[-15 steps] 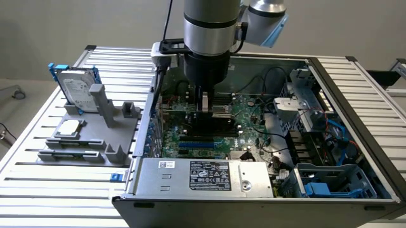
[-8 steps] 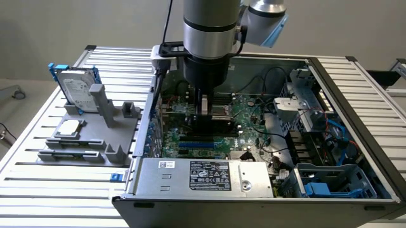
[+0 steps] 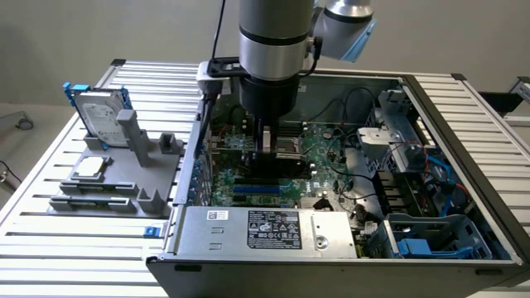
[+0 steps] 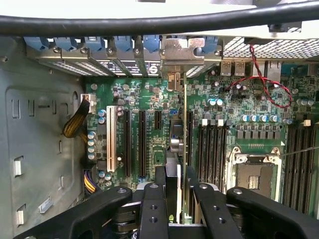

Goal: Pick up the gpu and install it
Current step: 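Insert the gpu into the slot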

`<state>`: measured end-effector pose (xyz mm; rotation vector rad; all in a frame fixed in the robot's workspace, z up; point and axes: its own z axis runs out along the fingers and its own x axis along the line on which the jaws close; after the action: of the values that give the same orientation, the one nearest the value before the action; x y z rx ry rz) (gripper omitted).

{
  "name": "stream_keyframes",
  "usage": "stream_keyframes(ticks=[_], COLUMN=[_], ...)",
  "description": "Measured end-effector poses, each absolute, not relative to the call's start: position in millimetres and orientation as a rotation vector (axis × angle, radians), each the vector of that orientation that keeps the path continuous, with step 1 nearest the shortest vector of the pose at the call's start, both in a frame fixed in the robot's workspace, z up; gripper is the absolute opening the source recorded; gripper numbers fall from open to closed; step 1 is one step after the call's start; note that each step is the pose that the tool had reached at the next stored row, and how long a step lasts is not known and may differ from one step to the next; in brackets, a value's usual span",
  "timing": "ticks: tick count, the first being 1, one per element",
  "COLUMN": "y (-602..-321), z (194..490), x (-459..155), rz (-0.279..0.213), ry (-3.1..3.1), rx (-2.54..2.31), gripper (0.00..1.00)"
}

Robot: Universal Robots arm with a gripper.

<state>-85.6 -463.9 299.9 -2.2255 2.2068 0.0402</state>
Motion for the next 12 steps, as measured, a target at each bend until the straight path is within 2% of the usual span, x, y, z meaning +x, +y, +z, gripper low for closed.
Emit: stream_keyframes(ticks=[12], y=[-464.0], z=[291.4], x=[-89.0], rz=[0.040], ry=[2.207], rx=[-2.225], gripper=[0.26])
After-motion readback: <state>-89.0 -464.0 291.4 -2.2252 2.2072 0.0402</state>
